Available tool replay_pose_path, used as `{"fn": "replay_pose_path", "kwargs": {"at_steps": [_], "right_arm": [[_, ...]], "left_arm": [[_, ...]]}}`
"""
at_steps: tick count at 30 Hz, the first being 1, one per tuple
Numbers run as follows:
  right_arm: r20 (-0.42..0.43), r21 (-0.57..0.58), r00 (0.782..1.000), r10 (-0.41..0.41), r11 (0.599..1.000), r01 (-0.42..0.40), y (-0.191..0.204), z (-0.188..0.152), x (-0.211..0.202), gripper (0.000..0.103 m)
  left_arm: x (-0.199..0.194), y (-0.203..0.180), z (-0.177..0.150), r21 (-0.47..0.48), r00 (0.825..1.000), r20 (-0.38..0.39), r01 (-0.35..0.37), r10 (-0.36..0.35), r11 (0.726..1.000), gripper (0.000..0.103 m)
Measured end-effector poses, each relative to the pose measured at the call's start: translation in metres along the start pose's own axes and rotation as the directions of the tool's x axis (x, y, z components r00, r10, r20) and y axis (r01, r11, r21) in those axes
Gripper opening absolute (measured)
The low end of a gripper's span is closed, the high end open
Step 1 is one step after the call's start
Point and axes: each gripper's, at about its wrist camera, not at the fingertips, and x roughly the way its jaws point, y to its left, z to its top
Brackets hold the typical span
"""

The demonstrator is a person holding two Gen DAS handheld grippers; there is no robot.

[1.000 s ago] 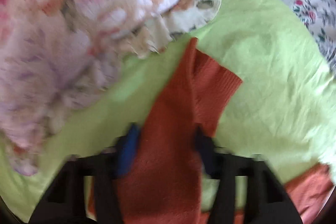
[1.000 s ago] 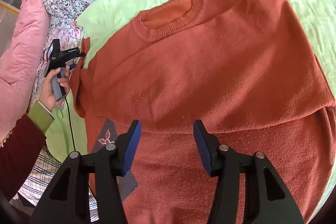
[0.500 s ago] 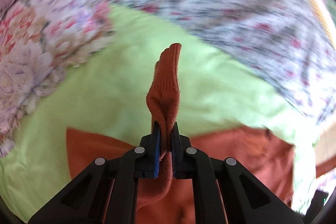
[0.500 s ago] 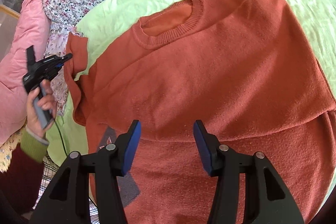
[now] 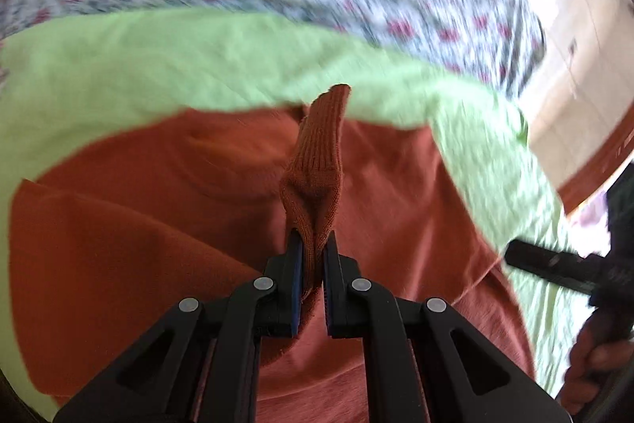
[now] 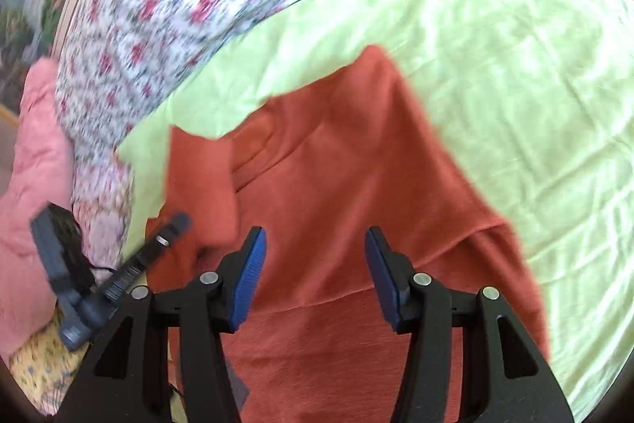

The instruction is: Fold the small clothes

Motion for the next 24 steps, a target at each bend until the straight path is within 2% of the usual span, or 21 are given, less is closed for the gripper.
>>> {"fn": "replay_pose_path", "kwargs": {"at_steps": [2, 4, 6, 8, 12, 15, 17, 21, 22, 24], "right_arm": [[-0.013, 0.024, 1.000, -0.017, 1.000, 0.017, -0.011, -0.001, -0.001, 0.053], [-0.021, 0.042, 1.000, -0.015, 0.999, 0.016, -0.017, -0.004, -0.002, 0.053], [-0.030, 0.051, 1.000, -0.007, 0.999, 0.009, -0.019, -0.006, 0.000, 0.053], [-0.045, 0.058, 0.999, 0.007, 0.998, -0.005, -0.019, -0.007, 0.005, 0.053], [-0.096, 0.065, 0.995, 0.031, 0.998, -0.024, -0.011, -0.008, 0.024, 0.053], [-0.125, 0.044, 0.990, 0.066, 0.997, -0.061, 0.001, -0.006, 0.043, 0.056], [-0.128, 0.026, 0.990, 0.066, 0.998, -0.063, 0.005, -0.004, 0.055, 0.058], [-0.144, 0.029, 0.989, 0.042, 0.999, -0.038, 0.002, 0.004, 0.080, 0.059], [-0.155, 0.034, 0.987, 0.042, 0.999, -0.037, 0.001, 0.006, 0.086, 0.059], [-0.186, 0.033, 0.981, 0.048, 0.999, -0.043, 0.003, 0.008, 0.101, 0.059]], "left_arm": [[0.015, -0.004, -0.005, -0.002, 0.999, -0.044, 0.012, -0.012, 1.000, 0.009], [0.020, -0.006, -0.014, -0.005, 0.997, -0.078, 0.020, -0.021, 1.000, 0.016], [0.020, -0.005, -0.019, 0.002, 0.995, -0.097, 0.029, -0.029, 1.000, 0.028], [0.016, -0.003, -0.024, 0.006, 0.994, -0.102, 0.031, -0.030, 1.000, 0.049], [-0.016, 0.020, -0.043, -0.029, 0.996, -0.085, 0.019, -0.022, 0.999, 0.056], [-0.046, 0.052, -0.062, -0.083, 0.996, -0.078, -0.038, 0.032, 0.996, 0.058], [-0.068, 0.081, -0.079, -0.120, 0.992, -0.075, -0.113, 0.105, 0.986, 0.059], [-0.092, 0.141, -0.104, -0.214, 0.953, -0.114, -0.299, 0.280, 0.930, 0.059], [-0.093, 0.161, -0.111, -0.242, 0.933, -0.147, -0.357, 0.329, 0.902, 0.059], [-0.093, 0.186, -0.118, -0.291, 0.917, -0.175, -0.395, 0.358, 0.871, 0.059]]}}
